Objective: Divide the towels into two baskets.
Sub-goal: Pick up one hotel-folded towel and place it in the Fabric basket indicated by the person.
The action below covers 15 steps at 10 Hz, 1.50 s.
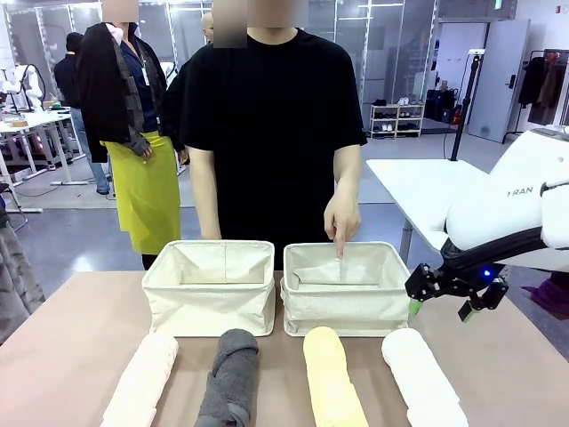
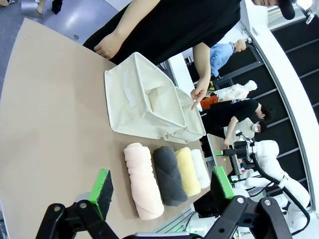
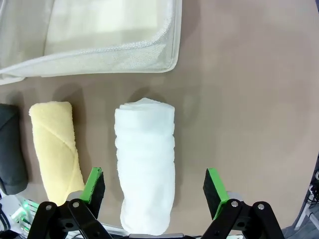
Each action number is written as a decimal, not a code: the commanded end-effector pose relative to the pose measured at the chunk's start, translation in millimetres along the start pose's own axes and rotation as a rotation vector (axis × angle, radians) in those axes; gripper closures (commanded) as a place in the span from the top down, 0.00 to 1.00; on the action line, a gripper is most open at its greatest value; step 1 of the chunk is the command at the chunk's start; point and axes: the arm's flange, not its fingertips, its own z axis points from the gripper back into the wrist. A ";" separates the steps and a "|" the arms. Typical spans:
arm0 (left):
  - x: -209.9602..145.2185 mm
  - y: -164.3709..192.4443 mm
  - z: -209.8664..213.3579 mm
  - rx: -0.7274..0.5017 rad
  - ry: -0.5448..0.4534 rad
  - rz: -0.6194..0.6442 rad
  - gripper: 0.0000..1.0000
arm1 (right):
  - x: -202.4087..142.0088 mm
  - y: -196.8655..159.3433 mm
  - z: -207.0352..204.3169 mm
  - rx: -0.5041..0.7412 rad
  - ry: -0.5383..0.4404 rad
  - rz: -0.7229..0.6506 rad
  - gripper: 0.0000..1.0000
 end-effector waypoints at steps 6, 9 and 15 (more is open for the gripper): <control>0.4 0.7 2.1 -0.022 -0.014 -0.009 1.00 | -4.9 10.2 -10.5 0.009 0.084 0.039 1.00; 0.4 0.7 2.1 -0.022 -0.014 -0.009 1.00 | -16.7 28.0 -39.9 0.040 0.198 0.046 1.00; 0.4 0.7 2.1 -0.022 -0.014 -0.009 1.00 | -28.8 39.1 -84.3 -0.110 0.251 0.045 1.00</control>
